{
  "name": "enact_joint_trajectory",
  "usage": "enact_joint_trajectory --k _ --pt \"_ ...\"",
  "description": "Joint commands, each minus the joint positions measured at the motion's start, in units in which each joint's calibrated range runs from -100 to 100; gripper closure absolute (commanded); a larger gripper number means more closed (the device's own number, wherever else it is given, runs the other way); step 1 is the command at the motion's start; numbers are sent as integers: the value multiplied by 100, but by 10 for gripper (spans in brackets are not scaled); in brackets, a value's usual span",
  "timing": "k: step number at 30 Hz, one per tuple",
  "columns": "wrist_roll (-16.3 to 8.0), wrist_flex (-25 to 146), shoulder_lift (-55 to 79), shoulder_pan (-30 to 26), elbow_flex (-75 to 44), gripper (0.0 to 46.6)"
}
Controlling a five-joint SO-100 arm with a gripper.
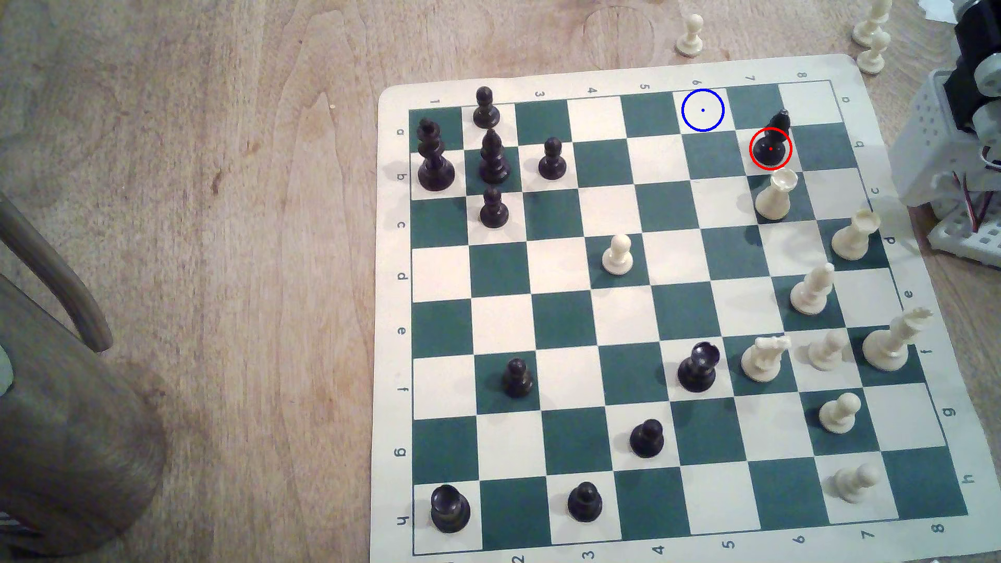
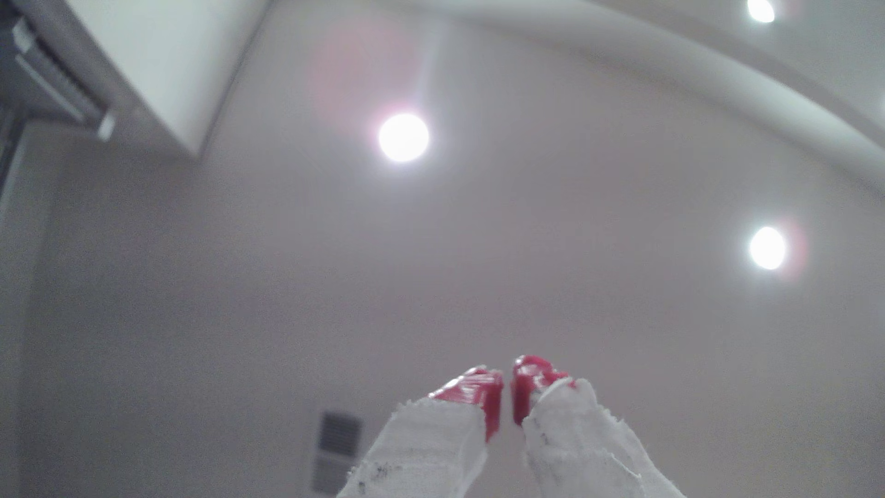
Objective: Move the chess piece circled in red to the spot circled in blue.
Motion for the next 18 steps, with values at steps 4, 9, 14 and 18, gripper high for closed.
enact_joint_trajectory --k 4,9,14,18 --pt "15 1635 5 59 -182 456" --pt "15 2847 5 122 -871 456" --pt "-15 5943 14 357 -2530 457" --pt "-15 6328 5 443 -2738 459"
